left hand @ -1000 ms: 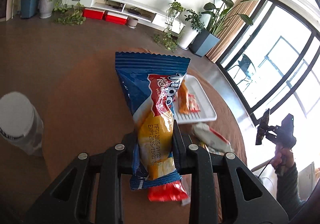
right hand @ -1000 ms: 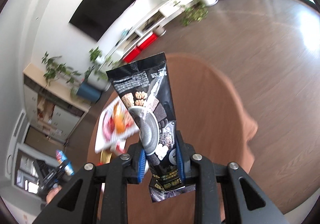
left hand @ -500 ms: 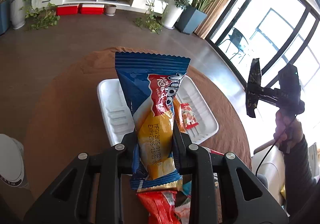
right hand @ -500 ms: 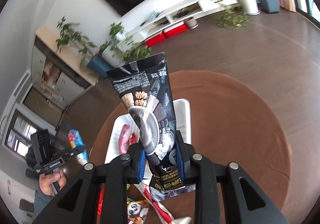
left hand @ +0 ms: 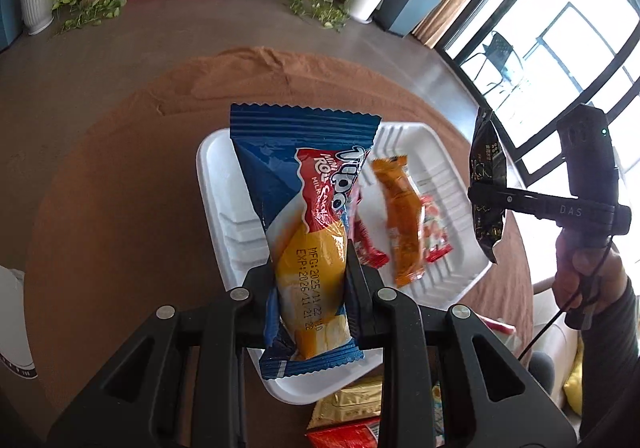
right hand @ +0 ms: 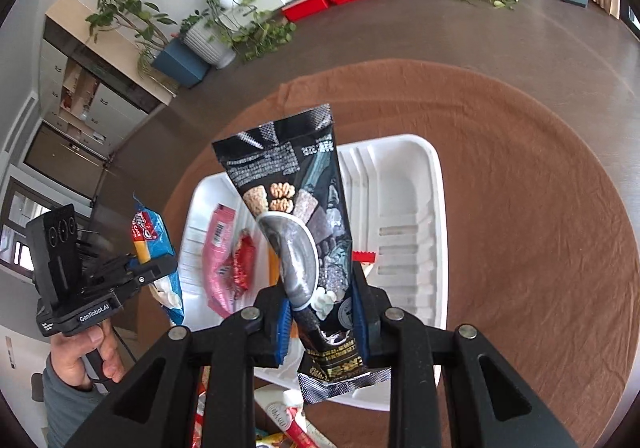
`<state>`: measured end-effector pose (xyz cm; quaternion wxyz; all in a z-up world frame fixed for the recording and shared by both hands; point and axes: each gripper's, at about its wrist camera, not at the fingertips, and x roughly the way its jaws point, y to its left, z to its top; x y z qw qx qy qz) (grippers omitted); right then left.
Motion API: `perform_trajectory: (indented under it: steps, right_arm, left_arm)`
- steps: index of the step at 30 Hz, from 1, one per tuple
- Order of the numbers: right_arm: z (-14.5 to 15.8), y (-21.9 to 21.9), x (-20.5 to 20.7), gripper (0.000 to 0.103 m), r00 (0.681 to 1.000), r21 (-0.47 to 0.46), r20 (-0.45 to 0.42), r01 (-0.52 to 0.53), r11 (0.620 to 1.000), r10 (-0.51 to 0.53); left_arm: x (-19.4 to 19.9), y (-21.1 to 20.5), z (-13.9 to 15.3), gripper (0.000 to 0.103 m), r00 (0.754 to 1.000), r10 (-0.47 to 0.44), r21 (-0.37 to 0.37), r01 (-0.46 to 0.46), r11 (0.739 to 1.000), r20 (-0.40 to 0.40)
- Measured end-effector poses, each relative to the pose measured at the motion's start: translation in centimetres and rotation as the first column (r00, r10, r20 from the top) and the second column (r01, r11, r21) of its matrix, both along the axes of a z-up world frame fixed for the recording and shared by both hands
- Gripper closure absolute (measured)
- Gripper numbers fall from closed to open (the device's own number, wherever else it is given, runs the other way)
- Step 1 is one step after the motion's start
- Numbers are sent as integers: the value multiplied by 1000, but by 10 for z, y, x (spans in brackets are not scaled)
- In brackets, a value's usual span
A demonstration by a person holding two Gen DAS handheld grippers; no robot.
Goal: Organize snacks
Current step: 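Carry the cake packet with the left tool over the tray while the right tool carries the nut bag there, then lower both packets into the tray and open both tools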
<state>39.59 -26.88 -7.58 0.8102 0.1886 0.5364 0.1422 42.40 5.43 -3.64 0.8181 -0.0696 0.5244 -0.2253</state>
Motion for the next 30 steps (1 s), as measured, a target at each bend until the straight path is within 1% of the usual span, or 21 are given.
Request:
perform_trajectory:
  steps: [4,10,16,23,25,26,27,28,30]
  right_arm:
    - [-15,5,10,76,999,-37,-31,7,999,-9]
    - [-25,17,19,76,998,-110,-54,3,994,-9]
    - [-28,29,24,76,999,-141,-47,10,990,-17]
    - [-35,24,21,73,997,-148,-60,32,988,-42]
    - [-34,23,20,72,997,-156,-58,42,987,-51]
    - [-34,21,20,66,997,-155,-57,49,987,-58]
    - [-34,20,19,61,996,-153,-56,56,987,-65]
    - [-34,19,18,55,996,-154,-55,64,986,-73]
    - [-33,17,16,54,996,-148,-50,67,987,-75]
  left_arm:
    - [8,-7,-16,79,1000,-3,21,3,1000,-22]
    - [14,-27,-30,79,999,-23,65,25,998,-22]
    - [16,-37,-36,79,1000,-26,79,27,996,-13]
    - [13,-41,-35,78,1000,-18,98,19,995,-15]
    - [12,-38,-35,69,1000,-4,104,6,995,-19]
    - [12,-38,-35,54,1000,3,110,0,994,-22]
    - [12,-37,-36,47,1000,7,116,-3,993,-26]
    - [11,-37,-37,47,1000,5,116,-2,993,-25]
    - [9,-38,-37,47,1000,2,122,1,993,-21]
